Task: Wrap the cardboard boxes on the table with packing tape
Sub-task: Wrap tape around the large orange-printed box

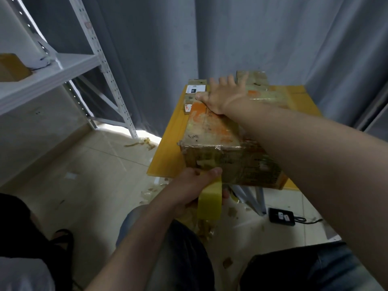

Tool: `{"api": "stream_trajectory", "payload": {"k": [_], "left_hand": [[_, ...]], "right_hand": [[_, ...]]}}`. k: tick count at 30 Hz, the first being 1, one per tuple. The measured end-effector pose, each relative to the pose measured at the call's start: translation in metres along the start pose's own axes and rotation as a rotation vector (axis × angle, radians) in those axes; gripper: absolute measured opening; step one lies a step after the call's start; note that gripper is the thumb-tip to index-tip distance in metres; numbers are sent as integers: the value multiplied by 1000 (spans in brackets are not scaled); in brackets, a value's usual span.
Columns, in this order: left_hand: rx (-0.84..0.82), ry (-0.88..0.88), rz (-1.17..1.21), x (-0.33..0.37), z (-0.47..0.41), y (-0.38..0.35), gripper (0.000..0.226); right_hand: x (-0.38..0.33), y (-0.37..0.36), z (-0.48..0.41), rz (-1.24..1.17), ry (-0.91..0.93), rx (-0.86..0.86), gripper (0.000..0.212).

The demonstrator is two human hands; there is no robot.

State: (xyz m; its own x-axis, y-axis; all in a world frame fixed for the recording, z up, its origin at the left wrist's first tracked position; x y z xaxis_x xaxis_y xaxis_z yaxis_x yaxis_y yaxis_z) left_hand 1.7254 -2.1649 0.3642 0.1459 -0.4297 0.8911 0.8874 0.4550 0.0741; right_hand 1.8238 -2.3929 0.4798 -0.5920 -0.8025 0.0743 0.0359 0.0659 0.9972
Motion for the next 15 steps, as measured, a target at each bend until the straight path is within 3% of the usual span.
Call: {"api": "stream_trajectory", "payload": {"k": [3, 8, 13, 15], "left_hand": [[125, 23, -198, 1, -3, 7, 49], [291, 43, -289, 6, -2, 9, 70], [321, 57, -245, 3, -2, 11, 72], [364, 61, -237, 2, -1, 18, 88]], "right_hand": [[-13, 26, 26, 75, 18, 186, 66], [-8, 54, 69, -250, 42, 324, 38], [22, 63, 118, -541, -17, 417, 31], [39, 63, 135, -558, -73, 448, 31]]}}
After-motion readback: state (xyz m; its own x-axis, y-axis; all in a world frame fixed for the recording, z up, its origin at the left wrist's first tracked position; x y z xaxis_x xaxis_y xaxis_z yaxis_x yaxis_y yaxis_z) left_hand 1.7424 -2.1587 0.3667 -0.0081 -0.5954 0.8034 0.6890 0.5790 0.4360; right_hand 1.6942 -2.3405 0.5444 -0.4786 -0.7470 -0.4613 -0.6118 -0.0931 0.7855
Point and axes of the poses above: each hand's wrist, its own z-axis away from the middle knuckle, its own y-axis out of the back of the hand, x = y × z, the point moved 8 cm from there along -z, towards the middle knuckle, and after that the axes turned 5 degrees about -z, right-handed, at the moved point
